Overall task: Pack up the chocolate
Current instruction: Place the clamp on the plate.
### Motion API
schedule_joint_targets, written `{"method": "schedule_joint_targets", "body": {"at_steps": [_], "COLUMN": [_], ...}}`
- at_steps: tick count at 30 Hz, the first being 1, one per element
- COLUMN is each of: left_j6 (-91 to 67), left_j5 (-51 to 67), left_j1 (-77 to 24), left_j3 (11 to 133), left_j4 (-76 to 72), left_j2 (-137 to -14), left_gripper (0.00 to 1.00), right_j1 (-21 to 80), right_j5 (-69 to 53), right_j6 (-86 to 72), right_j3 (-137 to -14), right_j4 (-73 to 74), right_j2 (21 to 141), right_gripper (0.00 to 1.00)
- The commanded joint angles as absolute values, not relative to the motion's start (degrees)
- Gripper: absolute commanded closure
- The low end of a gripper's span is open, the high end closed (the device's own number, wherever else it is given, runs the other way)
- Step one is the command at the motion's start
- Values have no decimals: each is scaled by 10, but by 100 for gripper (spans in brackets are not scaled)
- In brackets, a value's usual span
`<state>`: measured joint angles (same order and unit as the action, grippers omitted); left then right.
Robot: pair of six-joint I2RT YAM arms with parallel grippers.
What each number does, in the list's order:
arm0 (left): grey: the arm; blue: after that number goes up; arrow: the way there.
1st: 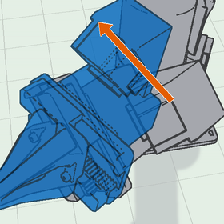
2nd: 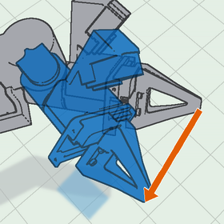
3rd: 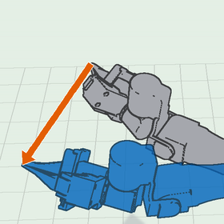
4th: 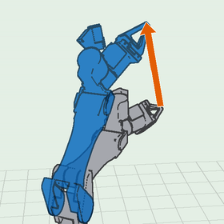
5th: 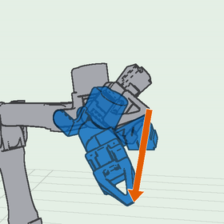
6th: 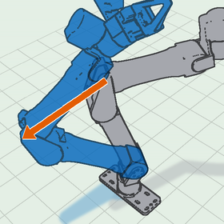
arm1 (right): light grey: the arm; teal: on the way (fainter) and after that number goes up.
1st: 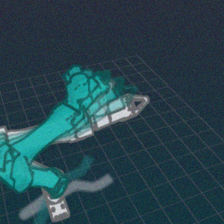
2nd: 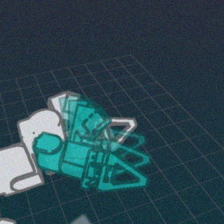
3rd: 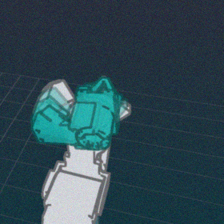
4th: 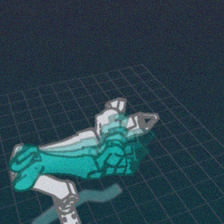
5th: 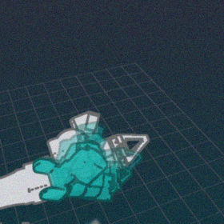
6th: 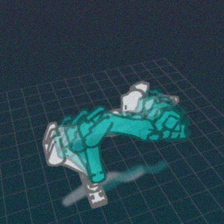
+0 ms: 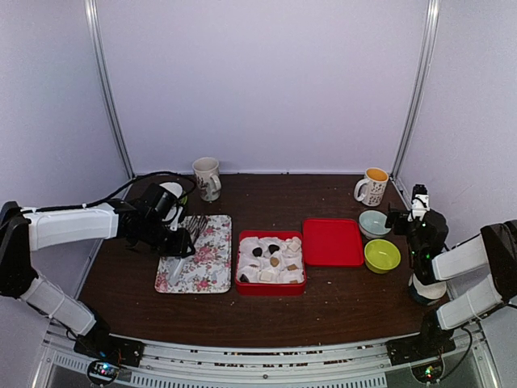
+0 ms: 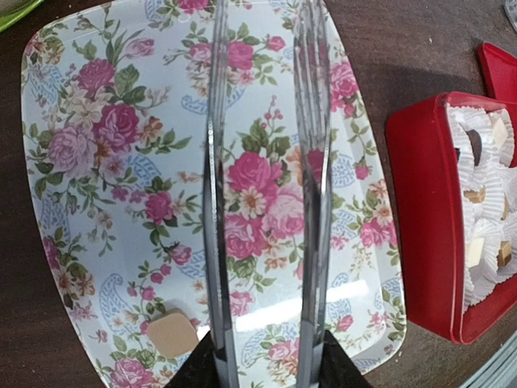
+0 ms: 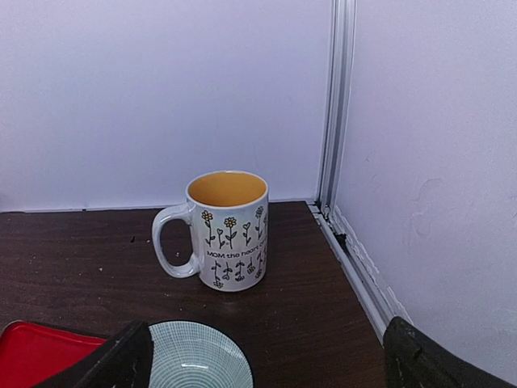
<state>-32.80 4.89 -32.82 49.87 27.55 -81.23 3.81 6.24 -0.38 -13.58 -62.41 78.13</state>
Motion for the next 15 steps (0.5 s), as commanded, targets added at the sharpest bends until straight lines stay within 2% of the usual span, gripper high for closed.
{"method": "schedule_joint_targets", "body": {"at_steps": [1,15], "left_j6": [-351,-409], "left_j5": [14,-29], "left_j1": [-324,-325], "left_j3": [496,460], "left_j4": [205,117], "left_j2": [-823,-879], "left_gripper": [63,64], "right_j1": [36,36], "right_j5": [68,45], "right_j6": [-11,-3], "right_j3": [-145,-146], "right_j4": [-623,-619], "right_j2": [779,777], "right_gripper": [0,0]}}
